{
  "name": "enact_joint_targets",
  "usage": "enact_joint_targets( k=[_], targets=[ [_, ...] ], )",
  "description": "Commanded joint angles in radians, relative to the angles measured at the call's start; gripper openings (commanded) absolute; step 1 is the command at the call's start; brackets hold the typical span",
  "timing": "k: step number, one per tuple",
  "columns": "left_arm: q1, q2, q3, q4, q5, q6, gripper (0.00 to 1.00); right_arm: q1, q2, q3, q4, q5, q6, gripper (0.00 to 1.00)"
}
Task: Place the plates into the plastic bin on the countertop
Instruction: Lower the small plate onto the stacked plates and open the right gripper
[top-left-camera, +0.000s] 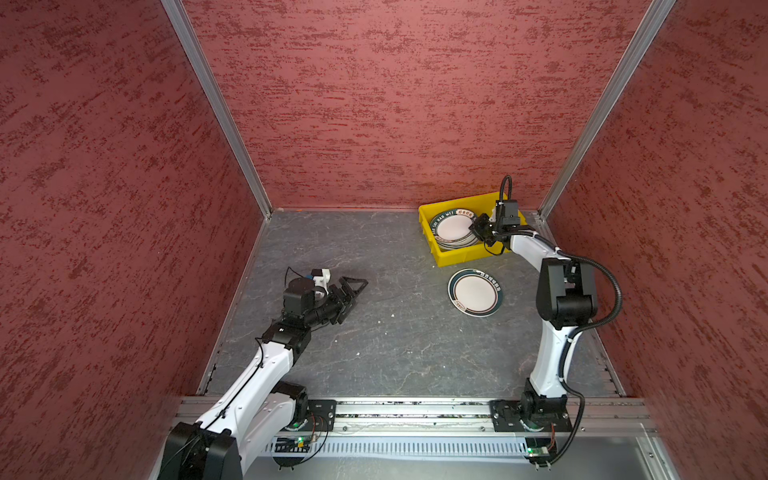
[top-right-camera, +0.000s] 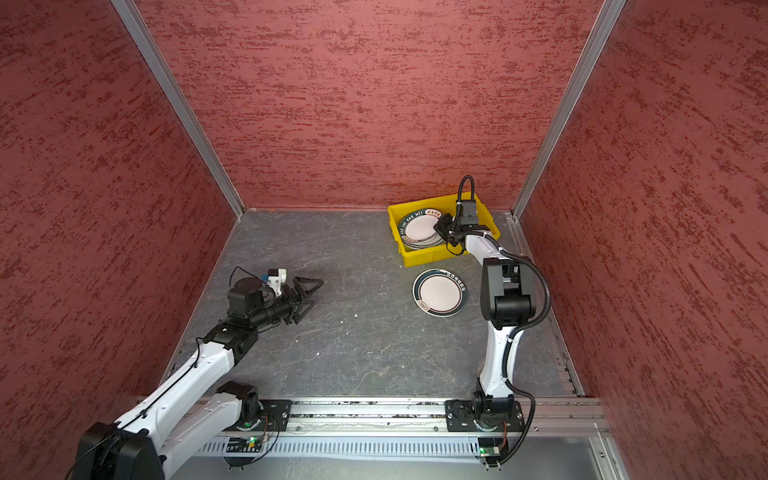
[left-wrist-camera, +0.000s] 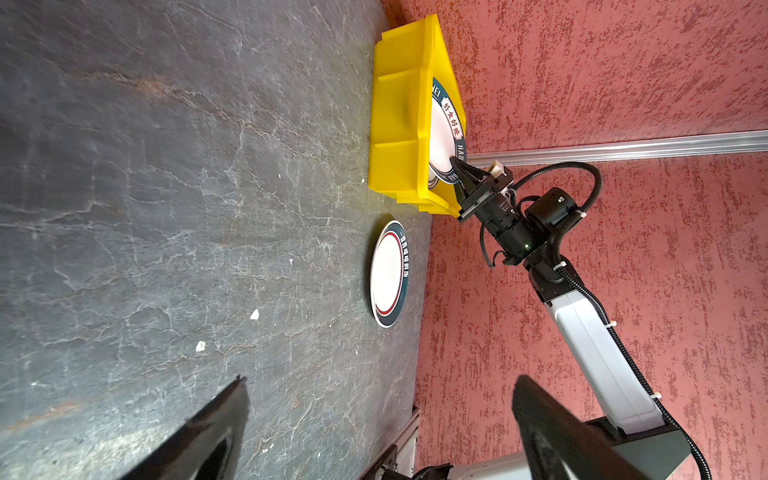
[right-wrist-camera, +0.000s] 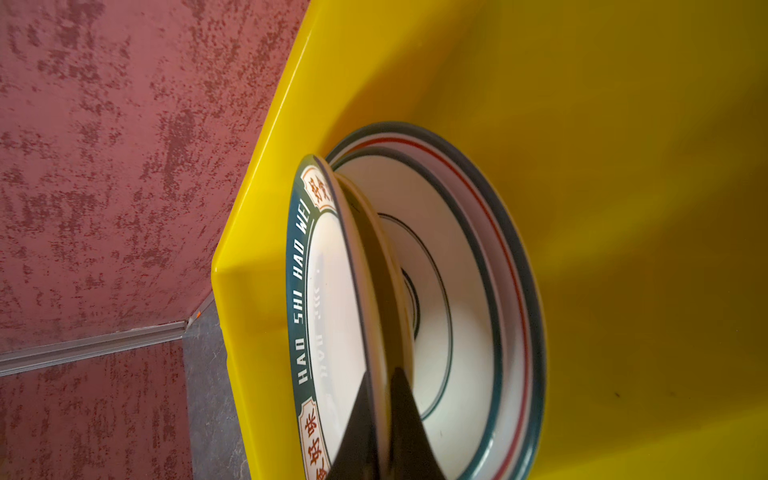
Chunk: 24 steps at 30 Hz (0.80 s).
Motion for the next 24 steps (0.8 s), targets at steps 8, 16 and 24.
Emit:
enact_joint_targets(
  k=[8, 16, 24],
  targets=[
    [0.010, 0.017, -0.012, 0.012, 0.021, -0.004, 0.99, -0.003, 0.022, 0.054, -0.012, -0.028, -0.002, 0.06],
    [0.015, 0.034, -0.014, 0.032, 0.034, -0.007, 0.99, -0.004, 0.015, 0.054, -0.022, -0.020, -0.011, 0.56],
    [0.022, 0.038, -0.017, 0.037, 0.039, -0.007, 1.00, -0.005, -0.017, 0.063, -0.066, 0.028, -0.043, 0.83]
  ],
)
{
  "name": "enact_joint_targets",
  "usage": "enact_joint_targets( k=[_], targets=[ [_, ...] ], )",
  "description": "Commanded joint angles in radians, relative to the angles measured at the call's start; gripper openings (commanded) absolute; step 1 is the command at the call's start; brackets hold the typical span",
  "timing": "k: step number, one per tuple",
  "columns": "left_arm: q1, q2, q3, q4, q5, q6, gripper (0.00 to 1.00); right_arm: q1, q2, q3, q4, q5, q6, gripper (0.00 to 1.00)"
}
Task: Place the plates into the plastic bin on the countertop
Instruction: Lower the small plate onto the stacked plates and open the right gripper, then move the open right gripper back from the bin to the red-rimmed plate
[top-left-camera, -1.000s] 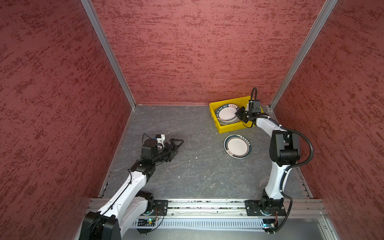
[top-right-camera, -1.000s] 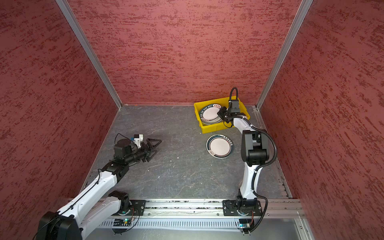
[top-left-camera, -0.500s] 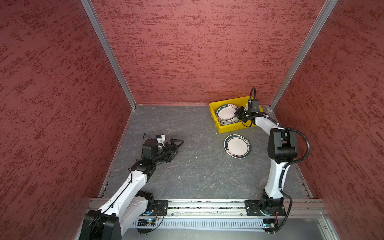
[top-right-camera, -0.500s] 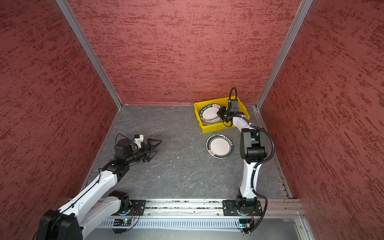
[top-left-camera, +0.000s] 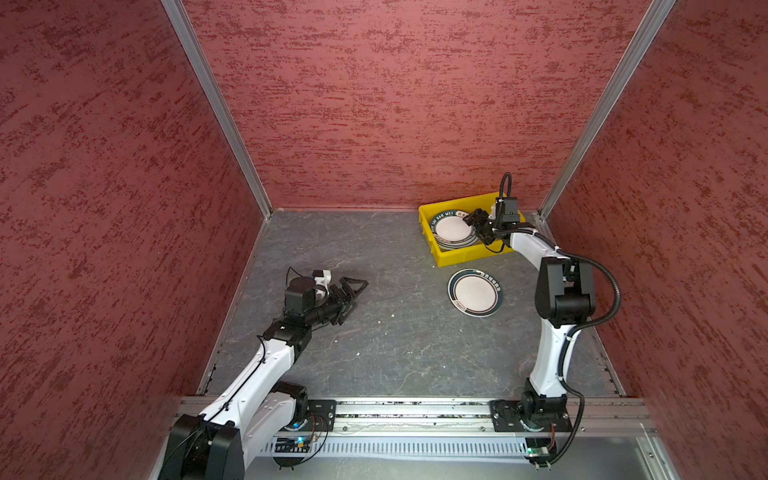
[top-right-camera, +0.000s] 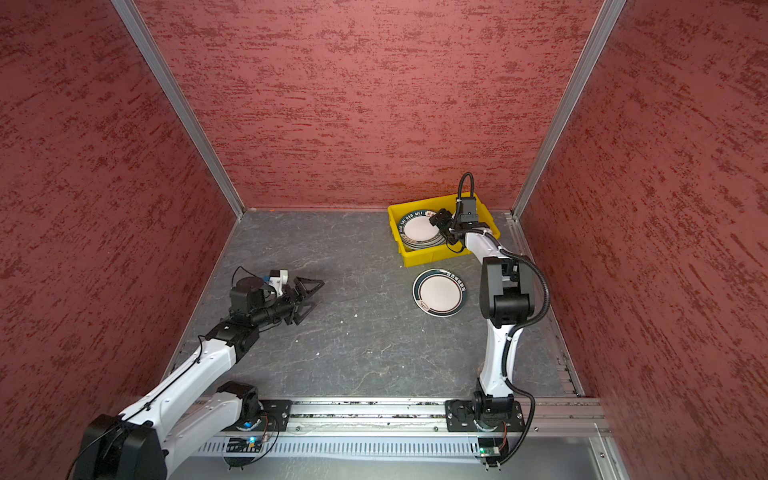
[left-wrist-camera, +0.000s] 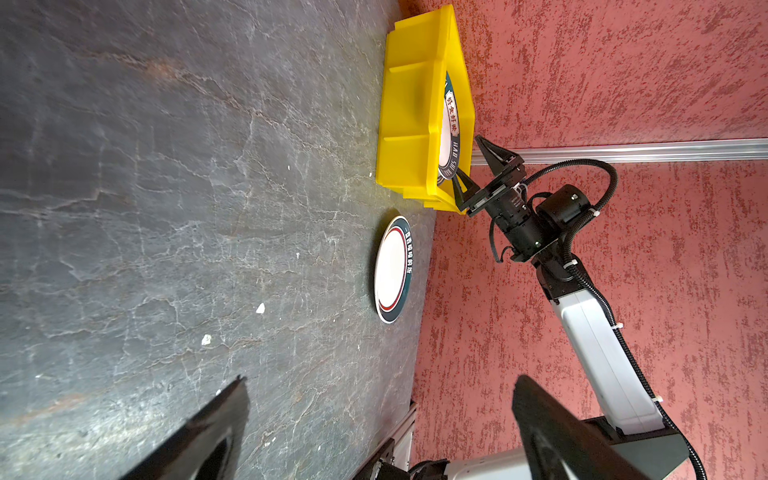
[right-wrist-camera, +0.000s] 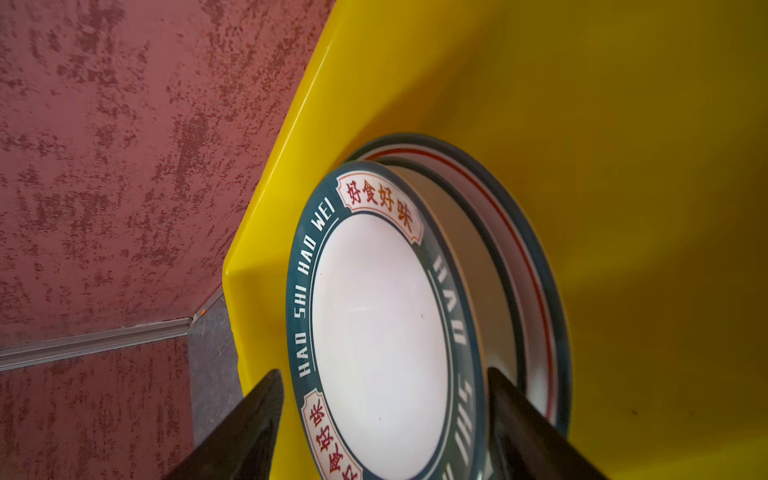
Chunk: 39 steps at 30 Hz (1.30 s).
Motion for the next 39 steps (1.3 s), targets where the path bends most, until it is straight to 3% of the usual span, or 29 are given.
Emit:
enact_joint_targets(
  k=[1, 9, 19, 29, 39],
  targets=[
    [0.010, 0.003, -0.018, 0.032, 0.013, 0.000, 0.99, -0.004, -0.029, 0.026, -0.050, 0.048, -0.030, 0.84],
    [0.016, 0.002, -0.023, 0.034, 0.022, 0.001, 0.99, -0.004, -0.006, 0.100, -0.184, 0.145, -0.077, 0.89],
    [0.025, 0.008, -0.033, 0.047, 0.029, 0.009, 0.99, -0.006, -0.130, 0.051, -0.216, 0.266, -0.140, 0.89],
    [0.049, 0.034, -0.036, 0.090, 0.086, -0.025, 0.99, -0.017, -0.428, -0.242, -0.097, 0.311, -0.143, 0.91],
    [0.027, -0.029, -0.027, 0.014, 0.067, -0.028, 0.99, -0.080, -0.763, -0.460, -0.158, 0.276, -0.168, 0.92]
  ],
)
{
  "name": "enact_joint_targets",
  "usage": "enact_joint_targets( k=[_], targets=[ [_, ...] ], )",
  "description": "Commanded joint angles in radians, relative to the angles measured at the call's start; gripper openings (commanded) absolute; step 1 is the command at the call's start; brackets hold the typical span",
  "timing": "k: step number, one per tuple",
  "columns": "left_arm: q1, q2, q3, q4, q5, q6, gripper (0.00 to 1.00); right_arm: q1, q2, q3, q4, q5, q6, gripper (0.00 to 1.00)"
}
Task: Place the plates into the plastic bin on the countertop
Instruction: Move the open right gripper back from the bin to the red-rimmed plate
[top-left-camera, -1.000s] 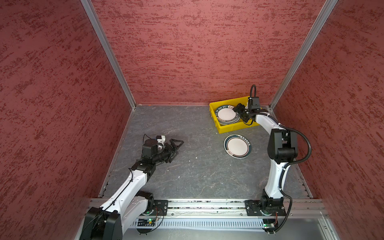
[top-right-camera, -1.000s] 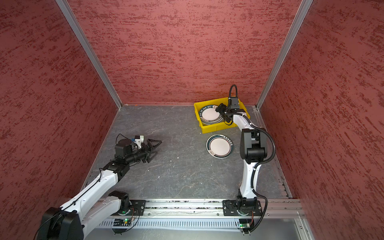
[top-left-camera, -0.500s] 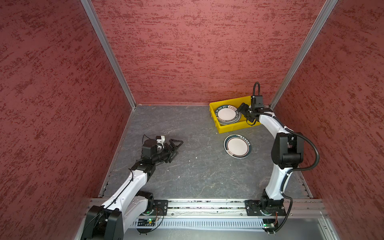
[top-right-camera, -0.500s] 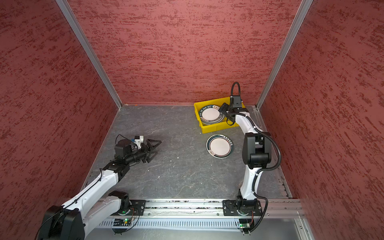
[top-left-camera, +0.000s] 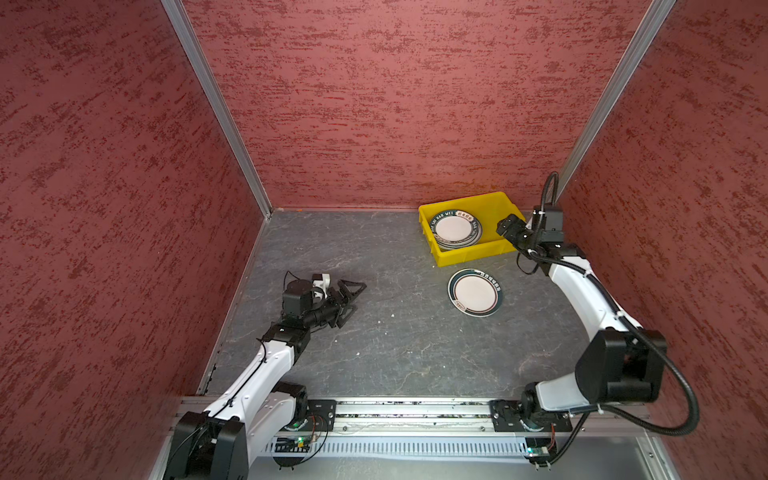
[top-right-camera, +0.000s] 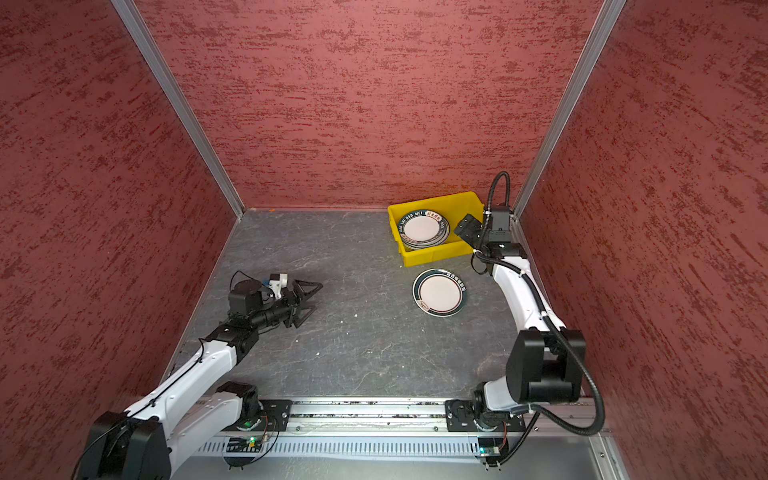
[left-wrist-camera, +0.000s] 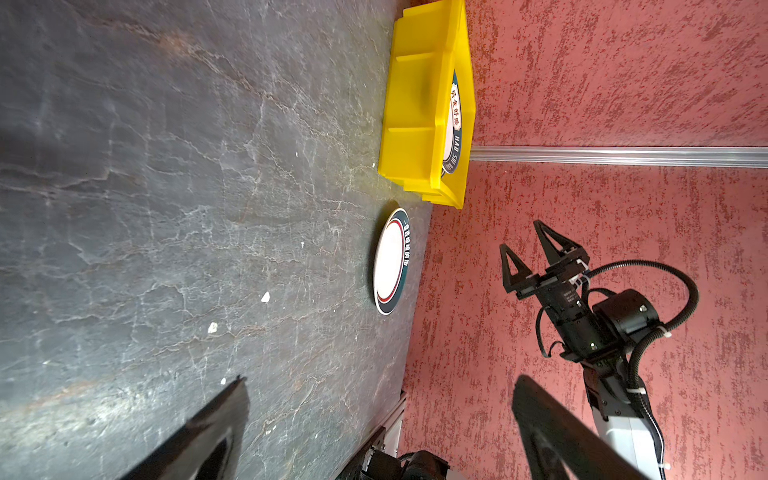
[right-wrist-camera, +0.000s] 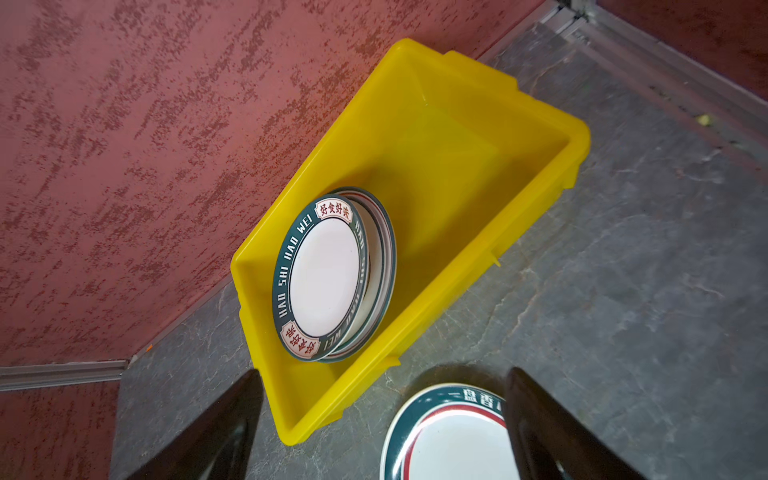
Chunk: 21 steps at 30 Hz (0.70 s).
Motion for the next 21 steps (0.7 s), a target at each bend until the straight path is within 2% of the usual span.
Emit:
enact_joint_targets(
  k=[1, 6, 11, 21],
  targets=[
    [-0.015, -0.036, 0.021, -0.033, -0.008, -0.006, 0.99, -0.030, -0.122, -0.066, -0.023, 0.001, -0.031, 0.93],
    [-0.050, -0.066, 0.020, -0.033, -0.037, -0.035, 0.99, -0.083, -0.287, -0.191, -0.079, -0.026, -0.037, 0.94],
    [-0.120, -0.077, 0.024, -0.049, -0.095, -0.030, 0.99, -0.113, -0.413, -0.382, -0.060, -0.099, 0.011, 0.94],
    [-0.322, -0.068, -0.008, -0.001, -0.219, -0.062, 0.99, -0.139, -0.445, -0.684, 0.050, -0.294, 0.064, 0.94]
  ],
)
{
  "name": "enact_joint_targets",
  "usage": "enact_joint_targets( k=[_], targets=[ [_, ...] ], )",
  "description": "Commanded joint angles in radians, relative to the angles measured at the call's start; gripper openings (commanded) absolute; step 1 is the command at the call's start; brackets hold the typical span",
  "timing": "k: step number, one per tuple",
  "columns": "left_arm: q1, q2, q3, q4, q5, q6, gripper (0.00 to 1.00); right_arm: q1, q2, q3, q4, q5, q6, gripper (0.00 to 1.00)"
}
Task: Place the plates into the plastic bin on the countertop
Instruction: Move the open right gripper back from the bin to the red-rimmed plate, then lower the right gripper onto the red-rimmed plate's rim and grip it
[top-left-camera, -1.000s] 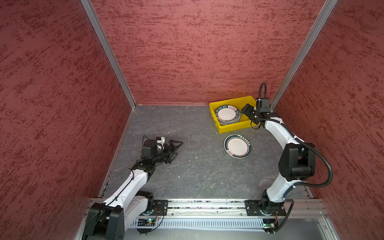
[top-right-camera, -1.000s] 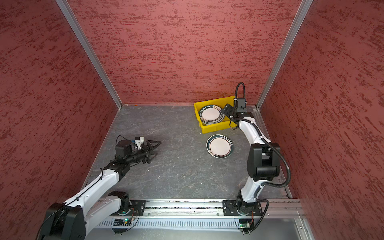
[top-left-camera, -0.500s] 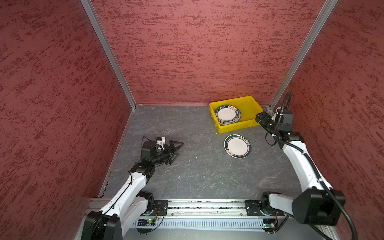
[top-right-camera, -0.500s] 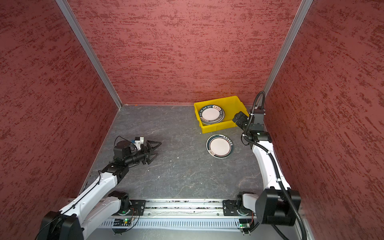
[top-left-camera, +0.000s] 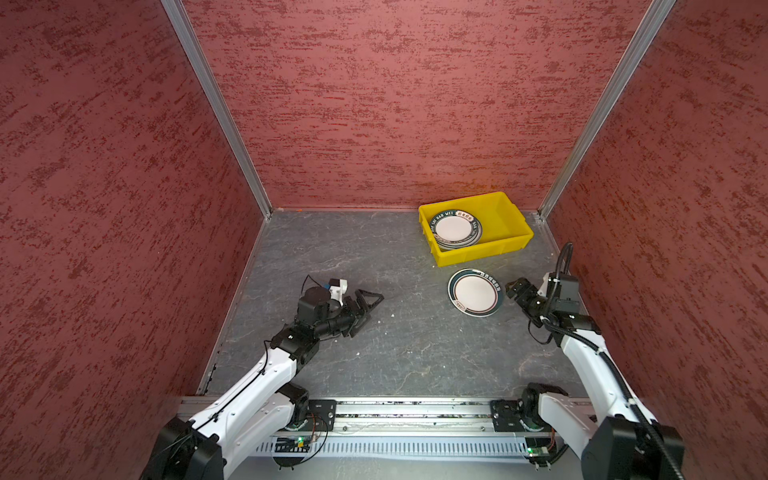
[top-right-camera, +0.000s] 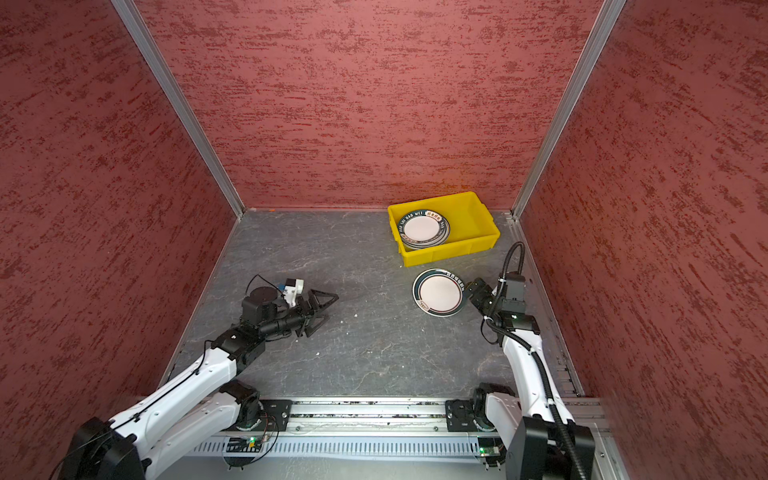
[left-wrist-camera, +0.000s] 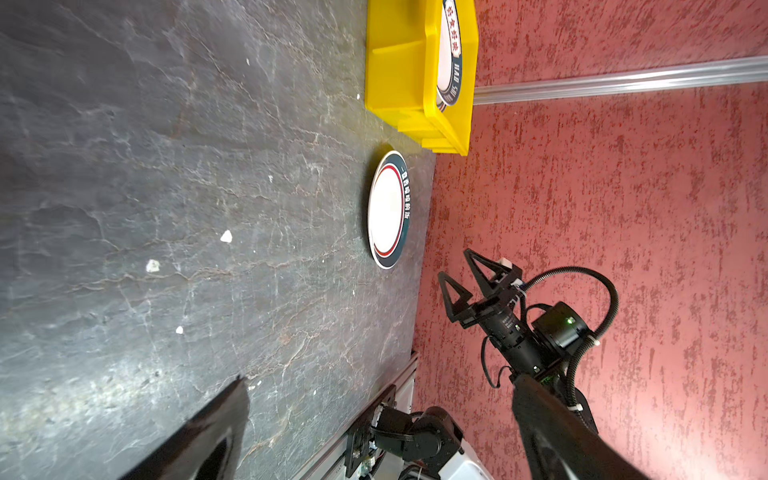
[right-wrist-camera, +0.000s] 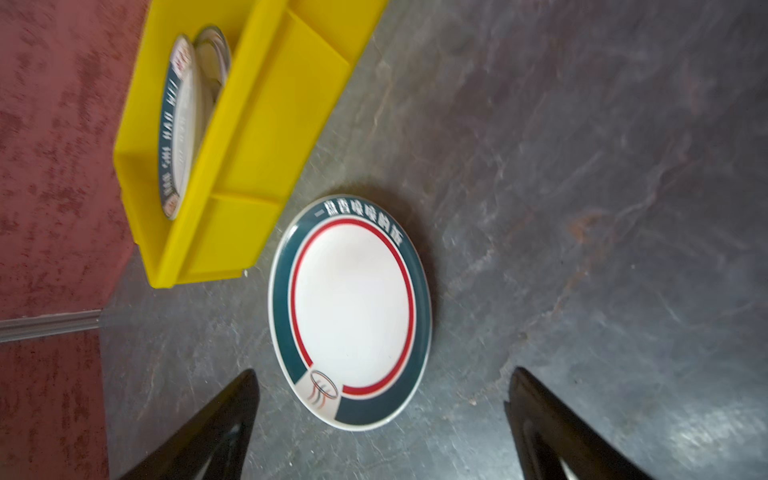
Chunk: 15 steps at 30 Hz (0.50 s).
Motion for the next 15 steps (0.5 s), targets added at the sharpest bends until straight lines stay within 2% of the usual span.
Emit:
enact_joint_targets(
  k=[1, 15],
  targets=[
    [-0.047, 0.000, -0.013, 0.039, -0.068, -0.018, 0.99, -0.012, -0.005, -0.051, 0.086, -0.103, 0.029, 0.93],
    [-0.076, -0.010, -0.045, 0.021, -0.108, -0.027, 0.99, -0.024, 0.008, -0.216, 0.281, -0.226, 0.076, 0.85]
  ],
)
